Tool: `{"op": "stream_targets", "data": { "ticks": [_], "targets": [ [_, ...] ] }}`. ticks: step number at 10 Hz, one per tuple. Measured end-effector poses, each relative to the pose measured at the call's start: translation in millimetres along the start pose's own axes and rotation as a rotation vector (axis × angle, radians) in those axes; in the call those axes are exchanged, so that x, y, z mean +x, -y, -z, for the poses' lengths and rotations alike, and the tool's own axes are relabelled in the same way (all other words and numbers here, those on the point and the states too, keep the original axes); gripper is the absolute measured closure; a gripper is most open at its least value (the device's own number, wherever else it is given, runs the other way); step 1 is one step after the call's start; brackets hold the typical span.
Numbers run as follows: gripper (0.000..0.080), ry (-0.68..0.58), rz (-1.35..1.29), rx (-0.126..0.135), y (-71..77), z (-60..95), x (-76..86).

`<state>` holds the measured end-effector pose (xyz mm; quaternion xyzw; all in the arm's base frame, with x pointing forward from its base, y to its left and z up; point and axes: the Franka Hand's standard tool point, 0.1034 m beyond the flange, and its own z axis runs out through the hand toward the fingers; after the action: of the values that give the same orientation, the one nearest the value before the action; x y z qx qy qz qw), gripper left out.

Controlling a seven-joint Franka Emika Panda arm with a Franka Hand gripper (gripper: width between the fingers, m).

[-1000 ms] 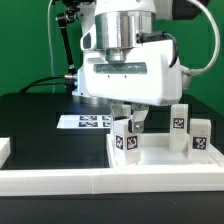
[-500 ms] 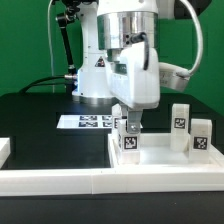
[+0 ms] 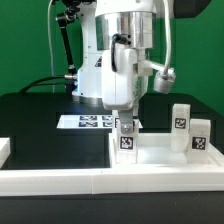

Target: Assemble square table

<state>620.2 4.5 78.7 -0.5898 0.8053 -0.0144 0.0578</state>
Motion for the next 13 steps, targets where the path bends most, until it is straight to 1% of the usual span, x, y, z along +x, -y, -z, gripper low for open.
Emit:
{"op": "stream_targets", "data": {
  "ticks": [2, 3, 4, 5, 6, 7, 8, 11, 13],
  "targets": [
    [0.0508, 0.000, -0.015, 0.000, 0.0, -0.1, -0.1],
    [0.0430, 0.000, 0.014, 0.001, -0.1, -0.2, -0.5],
    [0.0283, 0.000, 0.057, 0.000, -0.1, -0.2, -0.5],
    [0.0192, 0.003, 0.150, -0.014, -1.4, 0.0, -0.1],
    [0.0192, 0.005, 0.232, -0.015, -0.7, 0.8, -1.1],
    [0.0159, 0.006, 0.344, -0.015, -0.8, 0.7, -1.5],
    [0.0151, 0.006, 0.430, -0.015, -1.0, 0.5, -1.3],
    [0.0150, 0.006, 0.712, -0.017, -1.2, 0.9, -2.0],
    [0.0150, 0.005, 0.958, -0.019, -0.9, 1.0, -1.4]
  ]
}}
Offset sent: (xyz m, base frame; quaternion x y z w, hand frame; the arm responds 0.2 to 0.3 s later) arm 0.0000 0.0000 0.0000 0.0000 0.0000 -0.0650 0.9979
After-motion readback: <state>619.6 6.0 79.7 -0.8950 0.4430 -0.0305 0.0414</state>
